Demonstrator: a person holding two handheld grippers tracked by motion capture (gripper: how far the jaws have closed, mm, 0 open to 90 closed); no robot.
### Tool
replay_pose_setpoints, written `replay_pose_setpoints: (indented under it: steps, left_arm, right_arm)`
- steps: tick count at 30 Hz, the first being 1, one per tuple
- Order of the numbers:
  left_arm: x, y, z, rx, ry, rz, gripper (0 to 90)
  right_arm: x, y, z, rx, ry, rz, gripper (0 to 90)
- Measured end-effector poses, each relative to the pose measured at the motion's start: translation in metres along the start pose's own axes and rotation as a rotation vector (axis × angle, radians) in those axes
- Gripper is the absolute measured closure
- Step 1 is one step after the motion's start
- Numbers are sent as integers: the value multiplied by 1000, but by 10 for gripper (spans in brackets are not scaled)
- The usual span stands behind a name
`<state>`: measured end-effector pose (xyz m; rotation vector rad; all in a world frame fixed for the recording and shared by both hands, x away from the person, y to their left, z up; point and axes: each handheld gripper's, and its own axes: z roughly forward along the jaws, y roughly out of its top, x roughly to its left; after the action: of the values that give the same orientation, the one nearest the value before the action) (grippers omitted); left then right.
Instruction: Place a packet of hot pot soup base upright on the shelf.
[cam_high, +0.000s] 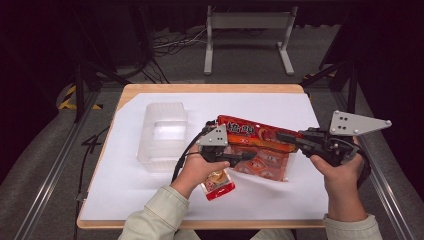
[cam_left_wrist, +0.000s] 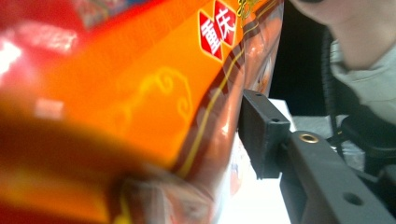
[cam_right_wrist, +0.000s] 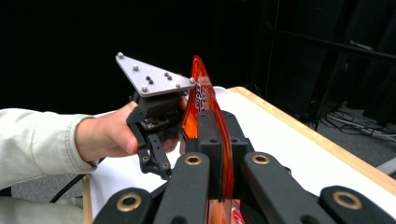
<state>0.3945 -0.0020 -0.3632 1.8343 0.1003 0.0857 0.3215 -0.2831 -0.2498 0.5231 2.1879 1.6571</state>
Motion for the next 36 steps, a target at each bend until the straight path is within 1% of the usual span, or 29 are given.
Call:
replay_pose_setpoints:
  steps: [1,3,5,6,7,8,9,10,11,12,13,16,17,19,20,22,23,24,25,26,27,28,29,30,33,34,35,36]
  left_arm:
    - [0,1,0,8,-2,6,649]
    - [-1,2,-2,9,-19,4,698]
    - [-3,5,-3,19,-27,-10,709]
    - [-3,5,-3,19,-27,-10,710]
    - [-4,9,-6,41,-40,-37,710]
    - [-5,11,-7,53,-44,-41,710]
    - [-5,11,-7,53,-44,-41,711]
    - [-6,14,-8,57,-30,-27,711]
    - [-6,14,-8,57,-30,-27,711]
    - [-7,15,-9,59,-13,-16,711]
    - [-7,15,-9,59,-13,-16,711]
    - [-8,15,-9,56,0,-37,712]
    - [-8,16,-8,54,20,-43,712]
    - [-8,18,-6,51,34,-50,713]
    - [-7,18,-5,54,28,-56,713]
    - [-7,20,-4,56,17,-55,713]
    - [-7,21,-3,59,20,-50,713]
    - [-7,22,-3,59,23,-49,714]
    - [-7,22,-3,59,23,-49,714]
    - [-8,23,-3,56,36,-60,714]
    - [-6,24,-2,56,54,-56,713]
    - [-6,24,-2,56,54,-56,713]
    - [-4,23,-3,52,62,-57,713]
    - [-3,23,-2,47,57,-60,713]
    - [0,22,-4,35,52,-73,713]
    - [1,22,-6,30,54,-73,713]
    - [2,23,-8,22,63,-81,713]
    - [3,24,-11,14,77,-83,713]
  right_arm:
    - [-1,-1,1,-1,2,5,900]
    - [-2,-1,1,1,-4,8,900]
    - [-1,-1,1,1,-11,7,900]
    - [-1,-1,1,1,-11,7,900]
    - [-2,-1,0,-4,-12,2,900]
    - [-1,0,-1,-4,-14,2,900]
    - [-1,0,-1,-7,-13,2,900]
    - [-2,0,-1,-13,-9,-1,900]
    - [-2,0,-1,-13,-9,-1,900]
    - [-1,0,-2,-14,-12,1,900]
    - [-2,-1,-2,-15,-15,-2,900]
    - [-3,-2,-2,-18,-22,1,900]
    - [-3,-2,-2,-19,-27,5,900]
    - [-4,-2,-2,-20,-52,1,900]
    - [-5,-2,-3,-22,-60,2,900]
    - [-5,-2,-4,-24,-72,4,899]
    - [-6,-2,-5,-23,-81,6,891]
    - [-7,-3,-6,-29,-89,11,865]
    - [-7,-3,-6,-29,-89,11,865]
    - [-8,-3,-7,-31,-93,15,843]
    - [-10,-3,-7,-23,-131,21,783]
    - [-10,-3,-7,-23,-131,21,783]
    - [-10,-4,-7,-12,-162,27,762]
    - [-11,-4,-7,-1,-185,32,732]
    - [-13,-6,-7,13,-231,36,636]
    - [-15,-7,-7,28,-266,26,607]
    - [-16,-8,-8,36,-285,23,582]
    - [-19,-9,-9,42,-292,32,568]
